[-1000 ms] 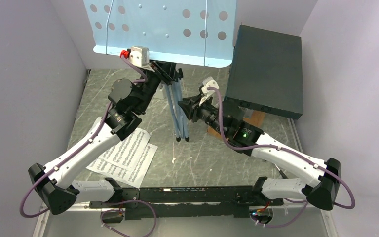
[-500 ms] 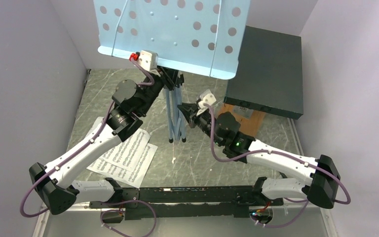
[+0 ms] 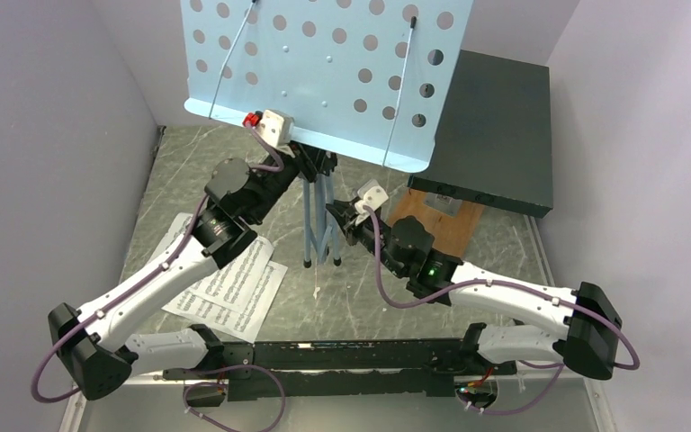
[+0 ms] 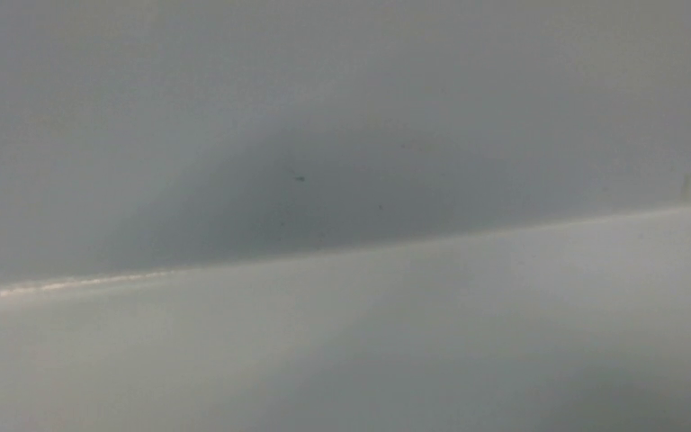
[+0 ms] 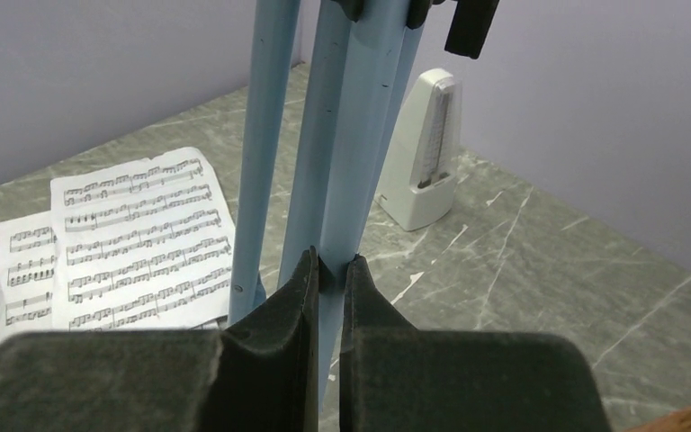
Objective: Set up the instrument practice props
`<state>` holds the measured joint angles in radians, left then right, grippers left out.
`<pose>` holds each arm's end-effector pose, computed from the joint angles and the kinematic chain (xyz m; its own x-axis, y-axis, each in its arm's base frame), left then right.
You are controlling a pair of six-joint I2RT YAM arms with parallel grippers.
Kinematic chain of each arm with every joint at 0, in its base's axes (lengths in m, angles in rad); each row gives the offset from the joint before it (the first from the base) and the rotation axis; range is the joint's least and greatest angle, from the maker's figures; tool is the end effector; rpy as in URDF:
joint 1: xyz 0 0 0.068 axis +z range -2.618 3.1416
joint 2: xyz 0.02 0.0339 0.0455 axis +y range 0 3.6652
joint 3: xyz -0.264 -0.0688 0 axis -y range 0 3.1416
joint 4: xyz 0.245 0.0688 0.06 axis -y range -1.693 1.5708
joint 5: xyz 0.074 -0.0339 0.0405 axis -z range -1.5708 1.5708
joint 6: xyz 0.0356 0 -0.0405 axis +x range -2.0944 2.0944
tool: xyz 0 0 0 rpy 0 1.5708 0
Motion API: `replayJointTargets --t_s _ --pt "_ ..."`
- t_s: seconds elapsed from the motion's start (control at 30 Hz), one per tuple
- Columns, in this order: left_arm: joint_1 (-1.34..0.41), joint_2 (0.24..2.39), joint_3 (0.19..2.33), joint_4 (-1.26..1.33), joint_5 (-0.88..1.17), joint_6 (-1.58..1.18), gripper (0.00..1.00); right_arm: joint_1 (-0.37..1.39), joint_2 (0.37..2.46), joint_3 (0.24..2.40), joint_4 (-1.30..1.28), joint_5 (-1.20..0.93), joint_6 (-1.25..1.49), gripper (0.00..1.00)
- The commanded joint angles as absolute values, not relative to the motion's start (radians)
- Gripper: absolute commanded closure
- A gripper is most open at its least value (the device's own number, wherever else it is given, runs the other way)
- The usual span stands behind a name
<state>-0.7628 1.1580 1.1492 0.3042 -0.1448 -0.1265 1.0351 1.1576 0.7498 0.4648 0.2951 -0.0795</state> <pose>0.1945 -0.1788 0.4450 0.1351 -0.3018 -0.9437 0.6058 0.7789 -0.1624 0.1470 0.2274 0.3194 0.0826 -0.0098 -0.9965 -0.6701 0.7396 -0.0628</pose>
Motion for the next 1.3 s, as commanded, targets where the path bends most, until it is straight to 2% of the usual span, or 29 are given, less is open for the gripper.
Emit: replayJointTargets --t_s 0.0,0.13,0.3,0.4,0.5,0.6,0.93,1.1,1.27 --pt "-0.753 0.951 1.279 0.747 -0.083 -0.049 1.0 1.03 1.138 0.745 0.111 0.465 -0.249 1.0" --pt "-0.755 0.918 1.259 0.727 -0.047 -0.024 1.0 1.044 1.126 0.797 -0.024 0.478 -0.258 1.0" --pt "-0.754 0.928 1.244 0.7 -0.018 -0.013 1.0 1.058 1.23 0.944 -0.213 0.419 -0.16 1.0" --pt "-0.754 0.921 1.235 0.669 0.003 0.03 1.0 1.083 1.321 1.066 -0.386 0.626 -0.124 1.0" --pt "-0.753 0.907 1.221 0.653 0.002 0.052 1.0 1.085 1.351 1.115 -0.525 0.739 -0.116 1.0" --pt "-0.754 0.891 1.191 0.69 -0.059 0.079 1.0 1.09 1.294 1.09 -0.508 0.763 -0.127 1.0" --pt "-0.754 0.851 1.119 0.781 -0.134 0.137 1.0 1.092 1.26 1.043 -0.473 1.065 -0.011 1.0" --pt "-0.755 0.838 1.128 0.773 -0.147 0.163 1.0 1.092 1.226 0.988 -0.382 1.027 -0.089 1.0" --pt "-0.754 0.843 1.17 0.75 -0.139 0.185 1.0 1.092 1.242 0.923 -0.404 1.089 -0.097 1.0"
